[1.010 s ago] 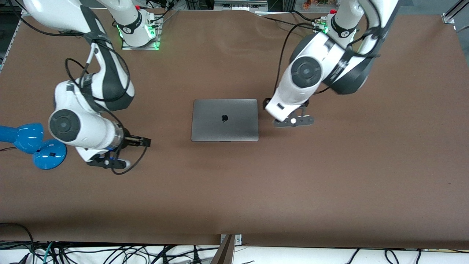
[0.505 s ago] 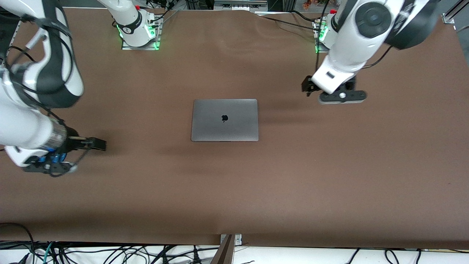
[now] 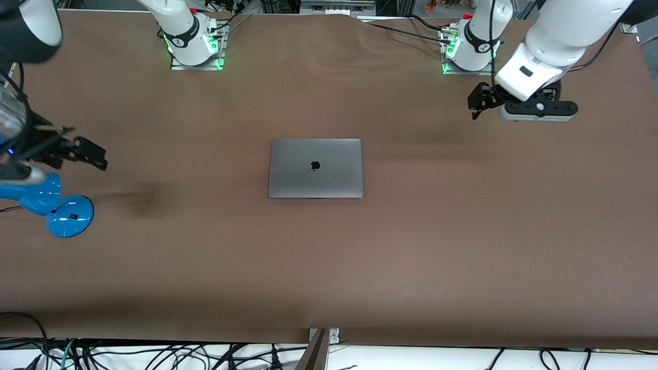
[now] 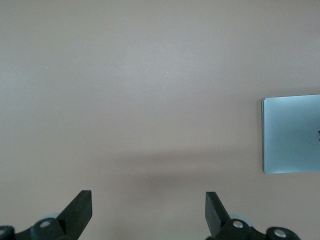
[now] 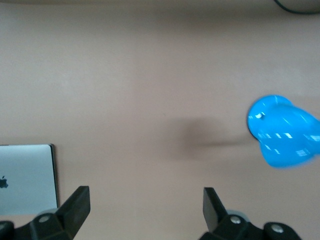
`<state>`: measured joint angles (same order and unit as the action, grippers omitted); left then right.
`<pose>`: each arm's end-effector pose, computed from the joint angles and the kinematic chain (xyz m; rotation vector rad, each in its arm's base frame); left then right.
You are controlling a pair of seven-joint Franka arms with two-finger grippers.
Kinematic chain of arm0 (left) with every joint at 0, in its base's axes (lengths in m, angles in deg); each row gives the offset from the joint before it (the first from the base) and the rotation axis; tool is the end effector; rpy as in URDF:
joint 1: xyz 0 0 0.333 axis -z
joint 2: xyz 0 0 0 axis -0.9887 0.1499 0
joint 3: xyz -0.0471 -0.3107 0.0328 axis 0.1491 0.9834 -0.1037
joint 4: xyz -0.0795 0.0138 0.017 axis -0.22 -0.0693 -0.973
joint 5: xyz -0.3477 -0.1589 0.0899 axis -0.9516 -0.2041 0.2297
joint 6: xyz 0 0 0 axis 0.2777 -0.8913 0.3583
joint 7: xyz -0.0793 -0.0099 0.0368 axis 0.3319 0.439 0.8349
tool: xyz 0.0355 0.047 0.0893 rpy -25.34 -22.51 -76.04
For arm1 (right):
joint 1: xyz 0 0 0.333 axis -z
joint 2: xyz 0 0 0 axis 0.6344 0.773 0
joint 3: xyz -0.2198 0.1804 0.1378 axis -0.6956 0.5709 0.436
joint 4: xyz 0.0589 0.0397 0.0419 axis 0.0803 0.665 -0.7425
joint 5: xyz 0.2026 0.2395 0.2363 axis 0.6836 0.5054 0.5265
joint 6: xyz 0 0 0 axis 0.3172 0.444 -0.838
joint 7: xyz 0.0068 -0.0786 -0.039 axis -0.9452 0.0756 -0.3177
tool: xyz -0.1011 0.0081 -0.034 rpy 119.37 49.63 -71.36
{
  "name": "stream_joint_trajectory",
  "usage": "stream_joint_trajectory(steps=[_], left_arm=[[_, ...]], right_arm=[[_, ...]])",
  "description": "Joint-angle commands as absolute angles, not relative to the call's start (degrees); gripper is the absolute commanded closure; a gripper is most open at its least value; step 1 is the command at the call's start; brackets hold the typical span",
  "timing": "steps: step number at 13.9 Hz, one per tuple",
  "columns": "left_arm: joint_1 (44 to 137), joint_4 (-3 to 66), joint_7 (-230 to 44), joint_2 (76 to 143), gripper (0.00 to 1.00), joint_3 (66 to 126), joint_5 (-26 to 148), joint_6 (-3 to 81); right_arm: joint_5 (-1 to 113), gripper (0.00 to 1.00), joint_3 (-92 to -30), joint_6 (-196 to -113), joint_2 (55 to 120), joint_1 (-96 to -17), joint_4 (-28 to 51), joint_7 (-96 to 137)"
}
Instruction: Close laptop with both arms from behind
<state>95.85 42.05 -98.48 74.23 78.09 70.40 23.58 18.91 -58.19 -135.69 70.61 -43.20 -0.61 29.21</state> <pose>0.4929 -0.1264 0.5617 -3.1298 0.0745 -0.0181 0.5992 0.0136 0.5952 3.1276 -0.0638 0.0858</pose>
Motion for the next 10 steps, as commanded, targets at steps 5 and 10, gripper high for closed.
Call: stream_joint_trajectory(steps=[5,10], left_arm=[[91.51,34.08,-91.38,77.97,0.00,77.67,69.90,20.25],[88.49,29.50,-91.65,80.44,0.00,81.12,69.90,19.90]], right_arm=[[18.57,0.00,-59.29,-134.80,59.24,-42.81,12.00,28.65],[18.22,0.00,-55.69,-135.25,59.23,-40.61,11.94,28.73]])
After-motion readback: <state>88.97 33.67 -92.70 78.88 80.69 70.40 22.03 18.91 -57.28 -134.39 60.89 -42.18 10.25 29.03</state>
